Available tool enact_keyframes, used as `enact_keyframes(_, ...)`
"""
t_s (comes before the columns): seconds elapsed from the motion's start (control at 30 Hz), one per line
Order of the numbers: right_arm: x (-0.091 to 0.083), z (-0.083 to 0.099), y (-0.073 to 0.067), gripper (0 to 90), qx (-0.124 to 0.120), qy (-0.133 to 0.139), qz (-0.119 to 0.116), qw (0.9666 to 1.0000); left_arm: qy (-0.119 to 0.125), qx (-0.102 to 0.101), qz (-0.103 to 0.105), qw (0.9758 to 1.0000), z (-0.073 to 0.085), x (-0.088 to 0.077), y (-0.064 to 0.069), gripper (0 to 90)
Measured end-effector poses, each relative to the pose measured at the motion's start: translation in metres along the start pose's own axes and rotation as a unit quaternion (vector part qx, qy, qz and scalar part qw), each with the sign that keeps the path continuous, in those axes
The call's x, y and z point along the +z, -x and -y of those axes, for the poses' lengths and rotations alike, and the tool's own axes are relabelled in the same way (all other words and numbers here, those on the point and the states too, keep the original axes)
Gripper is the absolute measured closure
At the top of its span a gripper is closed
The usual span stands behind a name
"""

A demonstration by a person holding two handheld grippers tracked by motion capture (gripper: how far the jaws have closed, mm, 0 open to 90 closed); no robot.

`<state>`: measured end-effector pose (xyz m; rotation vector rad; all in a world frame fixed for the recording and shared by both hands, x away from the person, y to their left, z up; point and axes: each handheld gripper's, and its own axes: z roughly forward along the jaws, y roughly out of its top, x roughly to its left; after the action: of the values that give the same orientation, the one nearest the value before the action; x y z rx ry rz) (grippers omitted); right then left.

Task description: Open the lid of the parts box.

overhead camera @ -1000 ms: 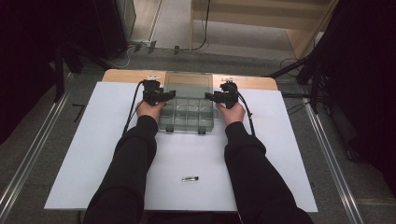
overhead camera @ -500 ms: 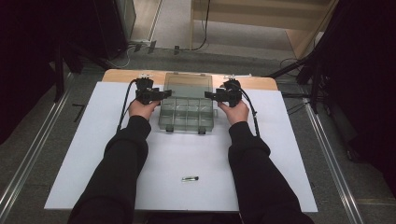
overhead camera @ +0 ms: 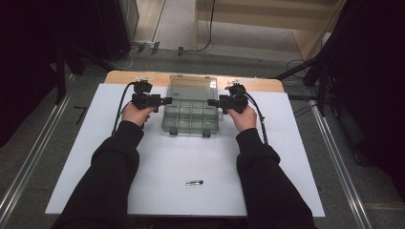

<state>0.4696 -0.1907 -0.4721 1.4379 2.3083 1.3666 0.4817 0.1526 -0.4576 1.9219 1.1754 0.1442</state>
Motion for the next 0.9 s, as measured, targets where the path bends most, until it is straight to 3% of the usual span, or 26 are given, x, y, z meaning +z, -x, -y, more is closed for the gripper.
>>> enact_keyframes(0.13,-0.002,0.002,-0.008,29.2,-0.001,-0.009,-0.03,0.9995,-0.008,0.013,0.004,0.9999,0.006,-0.008,0.005,33.8)
enact_keyframes(0.4,-0.009,0.007,-0.024,29.2,-0.024,-0.014,-0.036,0.999,-0.016,0.029,0.016,0.9993,0.015,-0.021,0.013,33.8)
enact_keyframes(0.7,-0.02,0.017,-0.04,29.2,-0.054,-0.021,-0.044,0.9973,-0.018,0.039,0.045,0.998,0.021,-0.033,0.022,33.8)
enact_keyframes(0.9,-0.024,0.025,-0.047,29.2,-0.056,-0.029,-0.056,0.9965,-0.031,0.059,0.052,0.9964,0.029,-0.04,0.024,33.8)
